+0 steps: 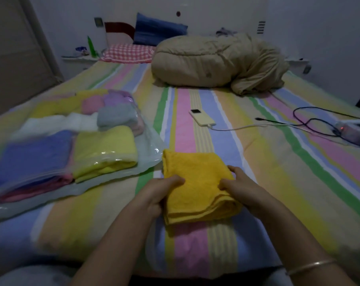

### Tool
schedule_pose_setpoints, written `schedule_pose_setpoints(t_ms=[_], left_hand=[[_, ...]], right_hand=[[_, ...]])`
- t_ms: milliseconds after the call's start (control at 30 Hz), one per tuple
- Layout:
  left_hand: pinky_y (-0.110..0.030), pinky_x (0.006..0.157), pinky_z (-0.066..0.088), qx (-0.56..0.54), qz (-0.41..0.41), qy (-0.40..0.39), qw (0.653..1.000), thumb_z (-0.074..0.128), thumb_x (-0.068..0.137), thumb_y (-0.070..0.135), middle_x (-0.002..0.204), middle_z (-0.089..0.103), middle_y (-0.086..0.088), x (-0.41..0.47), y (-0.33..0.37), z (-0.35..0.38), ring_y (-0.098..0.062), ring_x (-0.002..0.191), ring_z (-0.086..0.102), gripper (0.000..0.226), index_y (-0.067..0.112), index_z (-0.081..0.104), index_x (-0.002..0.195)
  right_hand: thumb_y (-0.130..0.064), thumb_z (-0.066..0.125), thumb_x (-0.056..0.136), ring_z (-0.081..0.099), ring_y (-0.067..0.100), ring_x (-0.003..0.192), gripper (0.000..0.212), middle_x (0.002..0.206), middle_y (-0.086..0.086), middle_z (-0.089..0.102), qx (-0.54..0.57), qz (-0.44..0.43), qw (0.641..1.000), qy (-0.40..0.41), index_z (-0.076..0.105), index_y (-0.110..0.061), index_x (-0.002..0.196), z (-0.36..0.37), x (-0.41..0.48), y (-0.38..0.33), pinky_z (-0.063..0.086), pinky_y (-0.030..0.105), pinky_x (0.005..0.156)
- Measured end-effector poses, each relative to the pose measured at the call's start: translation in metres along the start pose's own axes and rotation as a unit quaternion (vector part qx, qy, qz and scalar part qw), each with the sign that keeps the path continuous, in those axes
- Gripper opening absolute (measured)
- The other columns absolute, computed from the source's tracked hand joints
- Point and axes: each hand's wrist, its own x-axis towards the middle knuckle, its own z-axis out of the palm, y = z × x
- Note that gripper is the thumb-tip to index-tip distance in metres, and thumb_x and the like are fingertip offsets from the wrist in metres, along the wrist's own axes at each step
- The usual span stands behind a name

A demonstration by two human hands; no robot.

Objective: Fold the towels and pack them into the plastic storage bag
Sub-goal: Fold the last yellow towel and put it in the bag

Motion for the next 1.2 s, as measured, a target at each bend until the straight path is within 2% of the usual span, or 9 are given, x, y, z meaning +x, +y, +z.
schedule_pose_setpoints(t_ms=[100, 267, 400, 533, 700, 767, 867, 933, 1200], left_hand=[[-0.039, 0.082, 0.054, -0.015, 0.063, 0.050, 0.997, 0.076, 0.078, 0.014, 0.113, 0.066, -0.016, -0.015, -0.016, -0.009, -0.029, 0.095, 0.065, 0.045, 0.007, 0.056, 0.118], [-0.041, 0.098, 0.044, 0.203, 0.256, 0.211, 0.921, 0.076, 0.078, 0.023, 0.141, 0.047, -0.013, -0.051, -0.028, -0.028, -0.034, 0.121, 0.052, 0.101, 0.023, 0.002, 0.147], [-0.038, 0.099, 0.042, 0.218, 0.332, 0.184, 0.899, 0.055, 0.086, 0.057, 0.141, 0.051, 0.002, -0.079, -0.027, -0.045, -0.026, 0.120, 0.055, 0.093, 0.039, -0.013, 0.147], [-0.043, 0.103, 0.038, -0.099, 0.157, -0.043, 0.982, 0.028, 0.072, 0.088, 0.117, 0.068, 0.007, -0.105, -0.013, -0.072, -0.029, 0.111, 0.061, 0.083, 0.038, 0.038, 0.137], [-0.041, 0.091, 0.052, -0.065, 0.190, -0.091, 0.975, 0.042, 0.083, 0.060, 0.126, 0.064, 0.008, -0.105, -0.018, -0.115, -0.021, 0.112, 0.063, 0.055, 0.033, 0.049, 0.131], [-0.028, 0.079, 0.054, 0.133, 0.360, 0.057, 0.922, 0.051, 0.094, 0.035, 0.114, 0.066, 0.012, -0.091, -0.020, -0.139, -0.011, 0.107, 0.062, 0.020, 0.029, 0.062, 0.110], [-0.027, 0.082, 0.043, 0.483, 0.506, 0.293, 0.652, 0.059, 0.084, 0.019, 0.117, 0.055, 0.003, -0.064, -0.014, -0.186, -0.014, 0.107, 0.050, 0.007, 0.021, 0.062, 0.090], [-0.042, 0.095, 0.037, 0.600, 0.475, 0.301, 0.569, 0.066, 0.075, 0.016, 0.133, 0.050, -0.007, -0.042, -0.008, -0.215, -0.028, 0.123, 0.044, 0.016, 0.018, 0.065, 0.091], [-0.038, 0.098, 0.031, 0.549, 0.505, 0.250, 0.618, 0.039, 0.085, 0.023, 0.134, 0.056, -0.001, -0.022, 0.046, -0.261, -0.023, 0.120, 0.046, 0.047, 0.015, 0.058, 0.127]], right_hand=[[-0.001, 0.052, 0.085, 0.045, 0.018, 0.052, 0.076, 0.067, 0.003, 0.046, -0.118, -0.118, 0.985, -0.030, 0.014, -0.029, 0.145, 0.017, -0.025, -0.004, 0.032, 0.024, 0.045], [-0.025, 0.051, 0.084, 0.058, 0.033, 0.091, 0.041, 0.120, 0.001, 0.038, -0.381, -0.239, 0.893, 0.027, 0.041, -0.038, 0.122, 0.069, -0.069, -0.023, 0.041, 0.034, 0.065], [-0.065, 0.014, 0.091, 0.057, 0.027, 0.103, 0.052, 0.126, 0.000, 0.042, -0.230, -0.273, 0.934, 0.027, 0.046, -0.034, 0.119, 0.117, -0.093, -0.031, 0.044, 0.036, 0.077], [-0.096, 0.037, 0.062, 0.061, 0.017, 0.104, 0.083, 0.120, -0.006, 0.055, -0.119, -0.249, 0.961, -0.018, 0.049, -0.040, 0.122, 0.141, -0.086, -0.032, 0.052, 0.043, 0.086], [-0.068, 0.053, 0.060, 0.063, 0.017, 0.092, 0.052, 0.103, -0.004, 0.061, -0.100, -0.242, 0.965, 0.005, 0.055, -0.035, 0.101, 0.158, -0.083, -0.035, 0.053, 0.039, 0.079], [-0.054, 0.047, 0.059, 0.062, 0.019, 0.091, 0.045, 0.099, 0.000, 0.061, -0.078, -0.235, 0.969, 0.007, 0.055, -0.030, 0.096, 0.163, -0.079, -0.039, 0.052, 0.038, 0.079], [-0.049, 0.044, 0.059, 0.060, 0.017, 0.090, 0.047, 0.098, -0.004, 0.062, -0.069, -0.260, 0.963, -0.008, 0.057, -0.029, 0.100, 0.170, -0.074, -0.051, 0.052, 0.039, 0.078], [-0.051, 0.040, 0.059, 0.060, 0.012, 0.091, 0.052, 0.100, -0.011, 0.063, -0.091, -0.291, 0.952, -0.030, 0.057, -0.034, 0.106, 0.173, -0.073, -0.063, 0.051, 0.038, 0.078], [-0.046, 0.044, 0.068, 0.054, 0.023, 0.110, 0.062, 0.136, -0.007, 0.048, -0.372, -0.479, 0.794, -0.040, 0.049, -0.040, 0.130, 0.201, -0.055, -0.109, 0.051, 0.036, 0.072]])
